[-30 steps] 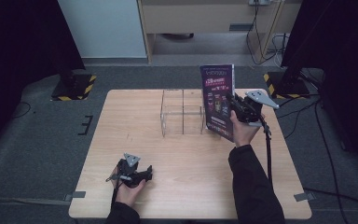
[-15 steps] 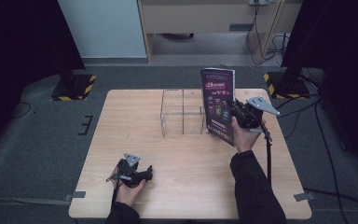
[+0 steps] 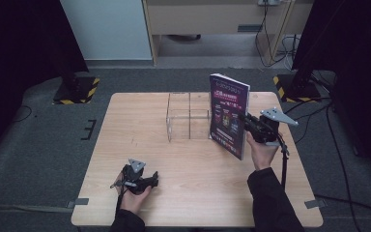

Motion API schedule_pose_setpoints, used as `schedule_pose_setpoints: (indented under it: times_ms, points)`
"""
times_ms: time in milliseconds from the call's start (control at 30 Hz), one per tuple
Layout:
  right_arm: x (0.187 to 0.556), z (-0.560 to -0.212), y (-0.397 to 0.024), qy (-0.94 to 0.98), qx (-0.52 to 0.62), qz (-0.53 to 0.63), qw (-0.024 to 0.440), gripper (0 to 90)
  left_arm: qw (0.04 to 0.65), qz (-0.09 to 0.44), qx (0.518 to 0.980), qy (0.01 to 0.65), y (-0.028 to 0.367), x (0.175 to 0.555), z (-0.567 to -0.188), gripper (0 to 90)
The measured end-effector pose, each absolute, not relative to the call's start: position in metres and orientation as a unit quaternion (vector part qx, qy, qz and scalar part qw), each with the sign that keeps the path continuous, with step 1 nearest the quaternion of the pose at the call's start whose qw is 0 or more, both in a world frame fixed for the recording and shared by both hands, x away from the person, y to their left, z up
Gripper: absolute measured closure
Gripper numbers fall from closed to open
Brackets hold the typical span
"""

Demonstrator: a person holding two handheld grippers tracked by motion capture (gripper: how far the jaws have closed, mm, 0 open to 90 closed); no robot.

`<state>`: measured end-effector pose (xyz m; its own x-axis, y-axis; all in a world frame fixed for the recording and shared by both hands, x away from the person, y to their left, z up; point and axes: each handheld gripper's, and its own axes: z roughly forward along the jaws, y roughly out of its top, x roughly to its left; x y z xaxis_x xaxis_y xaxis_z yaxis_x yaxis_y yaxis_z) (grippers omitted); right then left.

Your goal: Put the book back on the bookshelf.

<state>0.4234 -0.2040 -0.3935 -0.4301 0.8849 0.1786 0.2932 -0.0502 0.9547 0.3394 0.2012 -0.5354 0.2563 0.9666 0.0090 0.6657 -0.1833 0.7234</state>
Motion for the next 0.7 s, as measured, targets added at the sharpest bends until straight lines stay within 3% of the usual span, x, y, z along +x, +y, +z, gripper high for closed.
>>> schedule_pose_setpoints:
  times_ms: [700]
  points:
    - [0.365, -0.421, -0.219, 0.658, 0.467, 0.541, 0.236, 81.2, 0.308, 0.242, 0.730, 0.559, 0.201, 0.339, -0.535, 13.2]
